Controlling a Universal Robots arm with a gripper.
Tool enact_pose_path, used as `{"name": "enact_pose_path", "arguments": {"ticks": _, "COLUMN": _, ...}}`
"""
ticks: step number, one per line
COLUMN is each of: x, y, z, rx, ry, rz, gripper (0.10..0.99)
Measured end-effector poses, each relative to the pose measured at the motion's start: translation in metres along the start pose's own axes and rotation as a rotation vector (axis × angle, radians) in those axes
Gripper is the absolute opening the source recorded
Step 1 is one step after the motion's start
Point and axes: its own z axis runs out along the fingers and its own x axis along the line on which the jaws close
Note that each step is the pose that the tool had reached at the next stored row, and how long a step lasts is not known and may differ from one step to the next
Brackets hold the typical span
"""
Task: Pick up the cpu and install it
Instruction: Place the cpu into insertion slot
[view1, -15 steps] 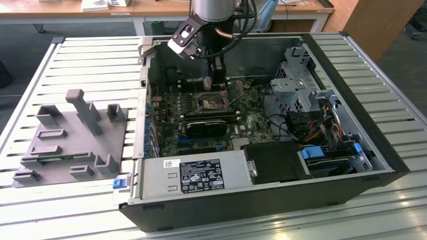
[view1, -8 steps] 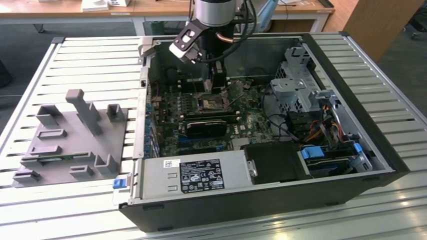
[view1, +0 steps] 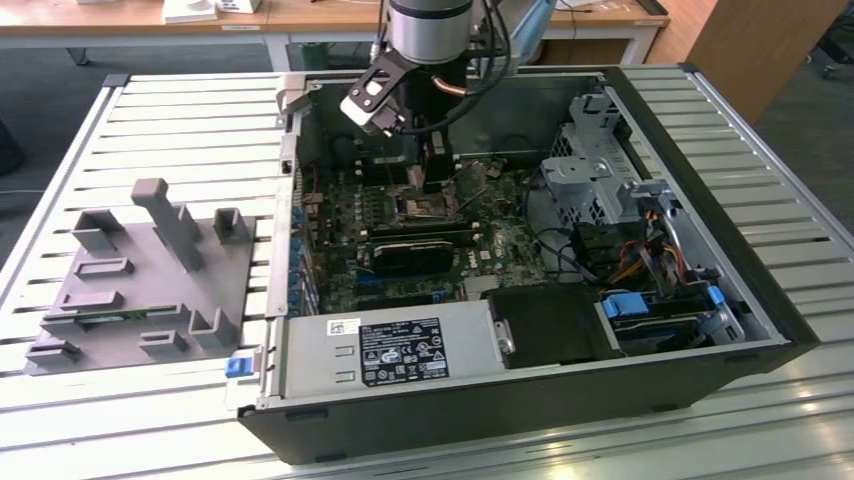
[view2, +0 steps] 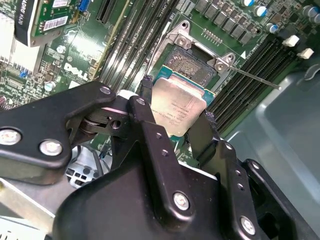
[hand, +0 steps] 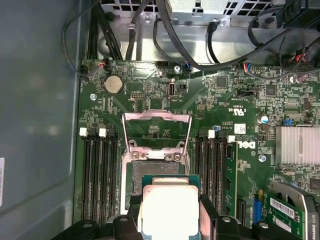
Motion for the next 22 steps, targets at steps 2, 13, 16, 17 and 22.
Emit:
{"name": "enact_pose_path", "arguments": {"ticks": 2, "x": 0.0, "y": 0.0, "z": 0.0021, "rx": 0.0, "ry": -0.0023, "rz": 0.0, "gripper": 0.537}}
{"name": "enact_pose_path", "arguments": {"ticks": 13, "x": 0.0059, "y": -0.0003, "z": 0.0171, "rx": 0.0, "ry": -0.0033, "rz": 0.0, "gripper": 0.537}}
{"name": "enact_pose_path", "arguments": {"ticks": 16, "x": 0.006, "y": -0.0006, "z": 0.0221, "rx": 0.0, "ry": -0.0034, "rz": 0.0, "gripper": 0.537}}
{"name": "enact_pose_path", "arguments": {"ticks": 17, "x": 0.006, "y": -0.0006, "z": 0.0233, "rx": 0.0, "ry": -0.0034, "rz": 0.0, "gripper": 0.537}}
{"name": "enact_pose_path", "arguments": {"ticks": 22, "x": 0.0065, "y": -0.0008, "z": 0.0277, "rx": 0.0, "ry": -0.0047, "rz": 0.012, "gripper": 0.537}}
